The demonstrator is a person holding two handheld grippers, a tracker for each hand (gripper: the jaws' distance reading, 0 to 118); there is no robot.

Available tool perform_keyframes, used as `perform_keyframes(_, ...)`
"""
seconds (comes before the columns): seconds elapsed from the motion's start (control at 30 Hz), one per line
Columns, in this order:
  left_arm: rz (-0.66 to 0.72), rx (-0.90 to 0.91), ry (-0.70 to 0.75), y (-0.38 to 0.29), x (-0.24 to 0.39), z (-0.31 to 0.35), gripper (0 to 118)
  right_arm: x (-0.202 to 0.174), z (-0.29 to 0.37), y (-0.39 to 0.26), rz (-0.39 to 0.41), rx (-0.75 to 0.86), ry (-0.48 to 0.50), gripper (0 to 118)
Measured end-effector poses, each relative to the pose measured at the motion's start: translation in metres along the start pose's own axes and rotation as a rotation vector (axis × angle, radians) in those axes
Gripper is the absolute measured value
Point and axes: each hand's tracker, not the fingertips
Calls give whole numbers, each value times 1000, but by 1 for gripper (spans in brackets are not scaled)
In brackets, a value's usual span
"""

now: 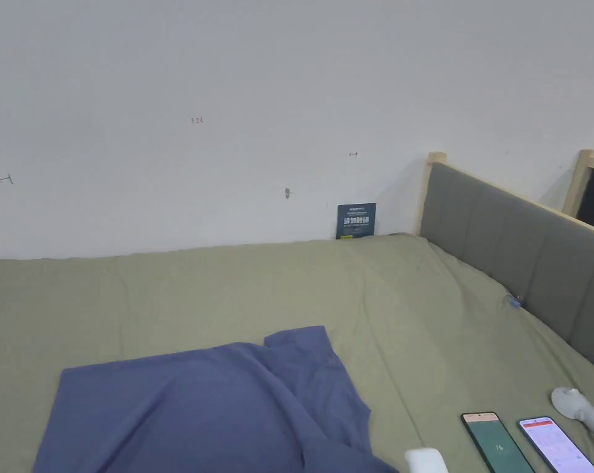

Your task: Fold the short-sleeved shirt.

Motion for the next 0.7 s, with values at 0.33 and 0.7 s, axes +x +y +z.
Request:
perform_keyframes(0.33, -188, 258, 13, -10, 38, 95, 118, -50, 104, 11, 169, 255, 60, 116)
perform_keyframes(0.7, -217, 134, 8, -34, 25, 109, 0, -81, 120, -13, 147, 288, 86, 0)
